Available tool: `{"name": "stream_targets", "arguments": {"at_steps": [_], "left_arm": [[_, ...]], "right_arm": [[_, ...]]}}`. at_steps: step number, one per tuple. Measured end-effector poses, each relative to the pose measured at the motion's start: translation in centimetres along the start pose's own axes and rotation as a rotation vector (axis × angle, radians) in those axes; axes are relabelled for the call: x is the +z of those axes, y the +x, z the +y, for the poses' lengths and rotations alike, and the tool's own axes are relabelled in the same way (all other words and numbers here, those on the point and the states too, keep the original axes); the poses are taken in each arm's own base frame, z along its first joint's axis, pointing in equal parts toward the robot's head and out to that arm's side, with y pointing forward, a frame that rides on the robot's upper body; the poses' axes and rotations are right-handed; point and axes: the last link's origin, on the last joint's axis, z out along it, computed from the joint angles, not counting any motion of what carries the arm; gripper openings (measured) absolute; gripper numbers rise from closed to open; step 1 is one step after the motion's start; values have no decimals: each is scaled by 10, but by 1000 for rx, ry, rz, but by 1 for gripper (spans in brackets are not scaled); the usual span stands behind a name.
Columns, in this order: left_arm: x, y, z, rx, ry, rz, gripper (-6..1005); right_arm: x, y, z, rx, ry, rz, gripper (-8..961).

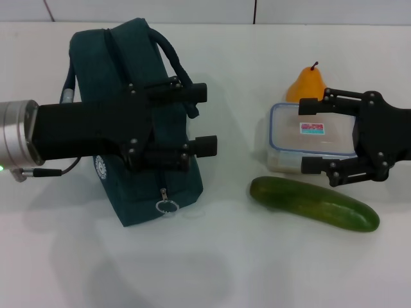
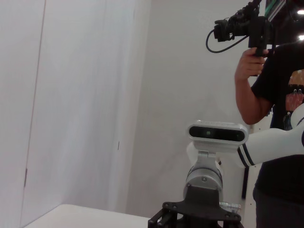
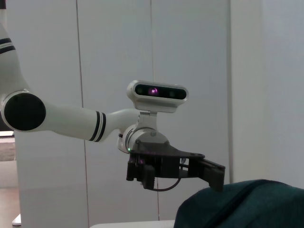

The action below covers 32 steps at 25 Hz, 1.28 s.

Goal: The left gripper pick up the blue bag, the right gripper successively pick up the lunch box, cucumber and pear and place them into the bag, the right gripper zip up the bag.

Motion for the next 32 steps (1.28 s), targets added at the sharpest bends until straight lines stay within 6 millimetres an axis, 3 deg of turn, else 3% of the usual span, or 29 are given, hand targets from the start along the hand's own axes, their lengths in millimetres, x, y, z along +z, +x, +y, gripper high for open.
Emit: {"name": "stream_targets", "arguments": {"at_steps": [14,19,20,24,27,32], "left_arm": [[0,0,0,1,1,2,859],[-3,11,-3,-4,10,27,859],[-10,30,-11,-59,51,54,859],[-28,53,-33,-195,210,66,858],[-39,59,-44,-285,307,30,858],[-48,55,-46,-327,359,-18,858]], "right_arm": [[0,2,2,4,9,-6,884],[0,2,2,0,11,-8,884],[0,2,1,-1,13,-9,884],[-3,0,0,-4,24,-17,884],[-4,-1,-1,-8,23,-15,884],[-6,-2,-2,-10,28,-9,884]]}}
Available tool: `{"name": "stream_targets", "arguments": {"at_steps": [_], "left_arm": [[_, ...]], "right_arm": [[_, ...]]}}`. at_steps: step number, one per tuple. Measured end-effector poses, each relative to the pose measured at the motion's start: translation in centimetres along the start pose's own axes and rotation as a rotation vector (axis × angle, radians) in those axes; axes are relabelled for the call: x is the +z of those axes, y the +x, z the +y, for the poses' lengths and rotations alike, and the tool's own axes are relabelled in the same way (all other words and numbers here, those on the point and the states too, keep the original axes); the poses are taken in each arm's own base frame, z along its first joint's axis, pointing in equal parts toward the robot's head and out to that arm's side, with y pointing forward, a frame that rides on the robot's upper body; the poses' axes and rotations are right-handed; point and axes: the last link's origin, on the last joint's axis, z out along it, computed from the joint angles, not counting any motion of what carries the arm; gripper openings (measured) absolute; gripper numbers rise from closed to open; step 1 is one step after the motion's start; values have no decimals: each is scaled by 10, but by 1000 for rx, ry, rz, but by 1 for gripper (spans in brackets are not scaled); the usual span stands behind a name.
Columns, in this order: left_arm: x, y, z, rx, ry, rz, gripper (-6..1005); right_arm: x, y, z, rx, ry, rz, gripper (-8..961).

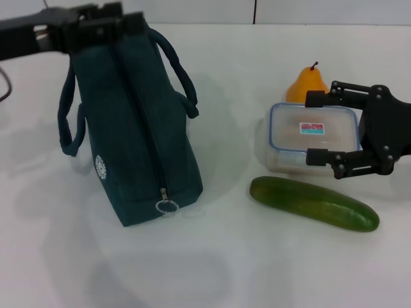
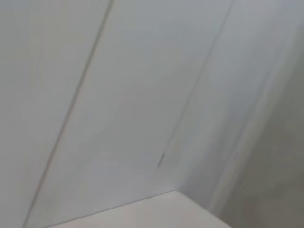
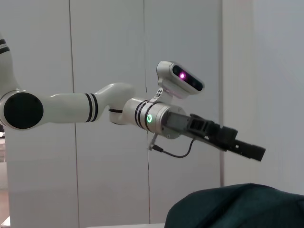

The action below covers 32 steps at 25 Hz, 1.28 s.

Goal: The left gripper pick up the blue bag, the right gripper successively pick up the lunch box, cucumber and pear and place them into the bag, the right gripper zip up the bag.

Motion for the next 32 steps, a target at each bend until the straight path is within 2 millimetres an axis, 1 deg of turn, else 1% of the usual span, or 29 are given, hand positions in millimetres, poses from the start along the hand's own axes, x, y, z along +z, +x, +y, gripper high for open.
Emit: {"name": "stream_targets", "arguments": {"at_steps": [1,2,10,12,16,18,20,29,32], "left_arm": [[-8,-6,-3,-17,36,-8,858],[-10,-8,-4,-21,43,-8,858],[-47,-24,-11,-65,148,39,857],[-51,-30,-11,-62,163,48,857],[-49,-36,-11,-57,164,52,855],[-46,-45,-11,-55,179,58,853],[-45,-48,-11,-59,191,59,852],[-49,-58,-16,-79,242,66,847],[-46,-61,-17,-87,236,65,845]], "right_arm": [[0,0,0,-1,-1,0,884],[1,-1,-1,-2,-3,-1,884],[7,-7,-6,-12,-15,6,884],[9,-6,-7,-12,-22,15,884],[14,-6,-8,-15,-37,33,884],[15,-7,-8,-17,-40,33,884],[15,-7,-9,-17,-40,33,884],[18,-7,-13,-23,-29,48,884],[19,-7,-14,-23,-26,50,884]]}}
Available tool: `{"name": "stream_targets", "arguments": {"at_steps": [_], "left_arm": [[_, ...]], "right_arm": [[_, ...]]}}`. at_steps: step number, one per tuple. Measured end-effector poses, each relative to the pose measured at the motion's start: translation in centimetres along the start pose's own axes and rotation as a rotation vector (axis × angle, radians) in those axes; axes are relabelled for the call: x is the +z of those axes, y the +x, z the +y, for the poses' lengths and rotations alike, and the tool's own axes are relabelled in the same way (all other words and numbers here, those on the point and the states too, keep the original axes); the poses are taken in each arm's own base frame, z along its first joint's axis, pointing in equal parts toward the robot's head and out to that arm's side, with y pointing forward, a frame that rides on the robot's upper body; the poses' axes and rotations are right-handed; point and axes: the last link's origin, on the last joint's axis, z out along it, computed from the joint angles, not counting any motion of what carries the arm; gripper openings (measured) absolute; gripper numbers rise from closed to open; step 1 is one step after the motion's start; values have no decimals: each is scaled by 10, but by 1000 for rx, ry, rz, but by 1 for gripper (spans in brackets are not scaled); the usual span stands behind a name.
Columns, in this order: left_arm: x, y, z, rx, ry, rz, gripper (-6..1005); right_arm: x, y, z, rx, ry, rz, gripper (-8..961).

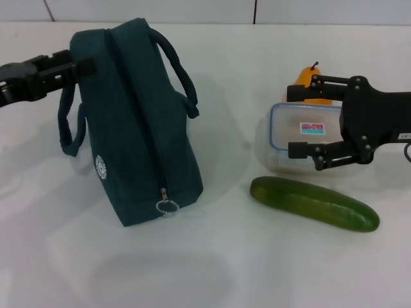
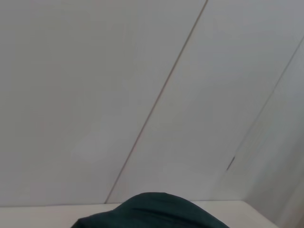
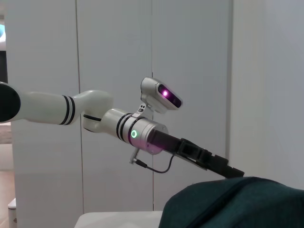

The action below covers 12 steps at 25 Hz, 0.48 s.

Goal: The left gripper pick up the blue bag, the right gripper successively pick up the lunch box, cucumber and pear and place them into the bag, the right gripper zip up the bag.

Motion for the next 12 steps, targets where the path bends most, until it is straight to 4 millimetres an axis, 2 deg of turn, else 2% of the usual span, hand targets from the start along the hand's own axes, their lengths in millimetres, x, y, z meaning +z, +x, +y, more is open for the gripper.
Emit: {"name": "stream_targets", "arguments": {"at_steps": [12], "left_arm": [[29,-5,-3,12,23,-50,843]], "right_arm": [[0,4,-2,7,20,16,884]]}}
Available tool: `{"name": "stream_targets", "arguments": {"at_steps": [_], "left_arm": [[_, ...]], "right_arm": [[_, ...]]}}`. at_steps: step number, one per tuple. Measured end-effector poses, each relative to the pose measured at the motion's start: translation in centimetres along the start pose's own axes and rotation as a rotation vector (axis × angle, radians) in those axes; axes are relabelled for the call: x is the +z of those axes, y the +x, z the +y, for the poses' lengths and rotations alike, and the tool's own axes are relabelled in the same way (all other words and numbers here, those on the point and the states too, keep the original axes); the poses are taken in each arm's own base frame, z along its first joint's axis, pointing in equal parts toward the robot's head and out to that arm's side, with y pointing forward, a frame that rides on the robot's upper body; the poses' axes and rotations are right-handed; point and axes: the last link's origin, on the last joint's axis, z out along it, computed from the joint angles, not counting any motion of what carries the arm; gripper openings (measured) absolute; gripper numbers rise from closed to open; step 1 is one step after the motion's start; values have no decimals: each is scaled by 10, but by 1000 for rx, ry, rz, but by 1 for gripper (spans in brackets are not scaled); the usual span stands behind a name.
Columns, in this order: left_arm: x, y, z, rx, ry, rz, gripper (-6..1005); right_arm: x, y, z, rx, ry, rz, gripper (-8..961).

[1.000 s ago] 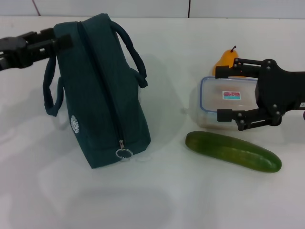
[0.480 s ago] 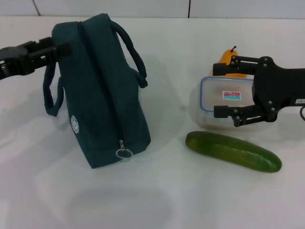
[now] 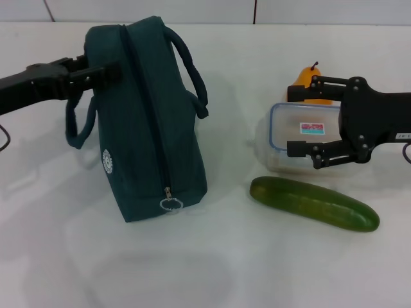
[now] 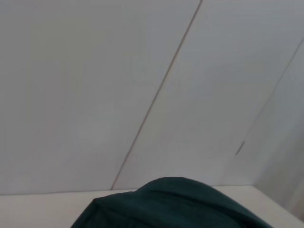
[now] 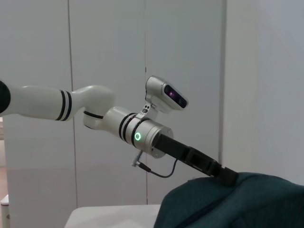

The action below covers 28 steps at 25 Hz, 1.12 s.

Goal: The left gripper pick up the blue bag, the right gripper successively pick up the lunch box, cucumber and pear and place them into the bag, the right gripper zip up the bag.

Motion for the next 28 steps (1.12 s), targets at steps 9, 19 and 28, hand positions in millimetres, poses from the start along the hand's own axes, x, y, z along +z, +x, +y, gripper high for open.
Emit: {"name": "stream_targets", "arguments": {"at_steps": [9,19,28], "left_arm": [[12,6,-2,12,1,0,842],[28,10,1,43,-35,-5,812],[45,16,-1,22,-47,-3,798]], "right_arm": [[0,4,-1,4,23,5,884],[0,7,-1,7,43,10,884],[0,10,3,16,46,6,884]]}}
